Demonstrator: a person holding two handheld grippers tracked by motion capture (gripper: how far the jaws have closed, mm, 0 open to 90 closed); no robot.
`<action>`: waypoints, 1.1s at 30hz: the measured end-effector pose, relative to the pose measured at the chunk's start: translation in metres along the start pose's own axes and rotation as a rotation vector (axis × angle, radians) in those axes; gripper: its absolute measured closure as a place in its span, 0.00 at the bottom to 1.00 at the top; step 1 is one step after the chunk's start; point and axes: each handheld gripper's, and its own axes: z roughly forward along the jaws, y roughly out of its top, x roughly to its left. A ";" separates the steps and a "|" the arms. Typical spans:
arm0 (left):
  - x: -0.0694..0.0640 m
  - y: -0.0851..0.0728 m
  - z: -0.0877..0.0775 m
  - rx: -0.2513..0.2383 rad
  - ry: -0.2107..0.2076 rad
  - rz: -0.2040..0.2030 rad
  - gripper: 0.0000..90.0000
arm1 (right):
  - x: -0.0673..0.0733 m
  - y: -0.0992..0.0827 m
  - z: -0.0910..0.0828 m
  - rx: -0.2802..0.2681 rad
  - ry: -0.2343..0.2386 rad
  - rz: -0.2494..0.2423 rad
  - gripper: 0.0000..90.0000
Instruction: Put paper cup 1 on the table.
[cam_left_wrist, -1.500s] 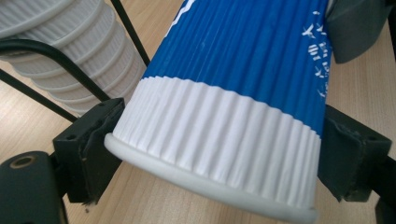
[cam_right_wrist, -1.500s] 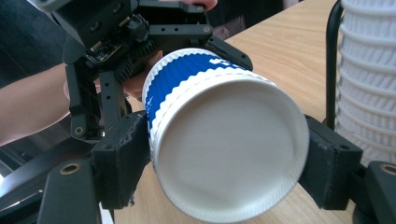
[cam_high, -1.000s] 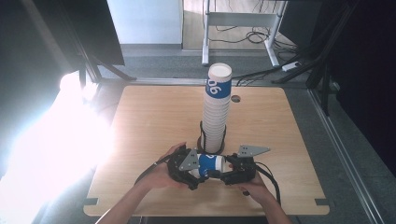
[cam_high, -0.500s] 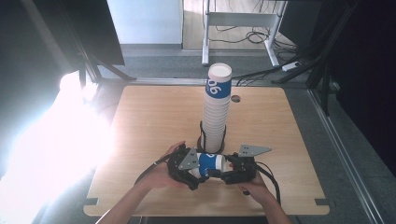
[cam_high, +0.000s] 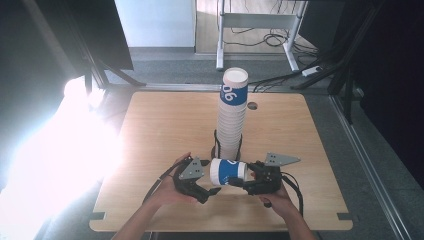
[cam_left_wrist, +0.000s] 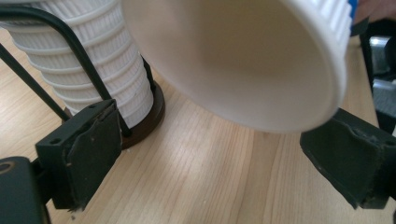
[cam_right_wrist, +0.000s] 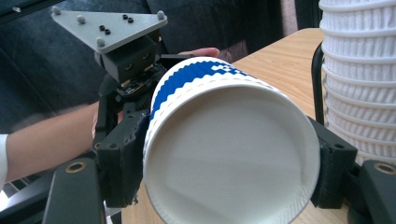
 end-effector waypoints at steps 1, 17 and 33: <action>0.000 0.000 0.000 0.000 0.000 0.000 0.06 | 0.000 0.000 0.000 0.000 0.000 0.000 0.30; -0.007 0.015 0.008 -0.082 -0.071 0.065 0.09 | -0.003 -0.003 0.002 0.024 0.071 0.030 0.30; -0.002 0.013 0.006 -0.083 -0.110 0.059 0.14 | -0.008 -0.004 0.002 0.028 0.091 0.050 0.29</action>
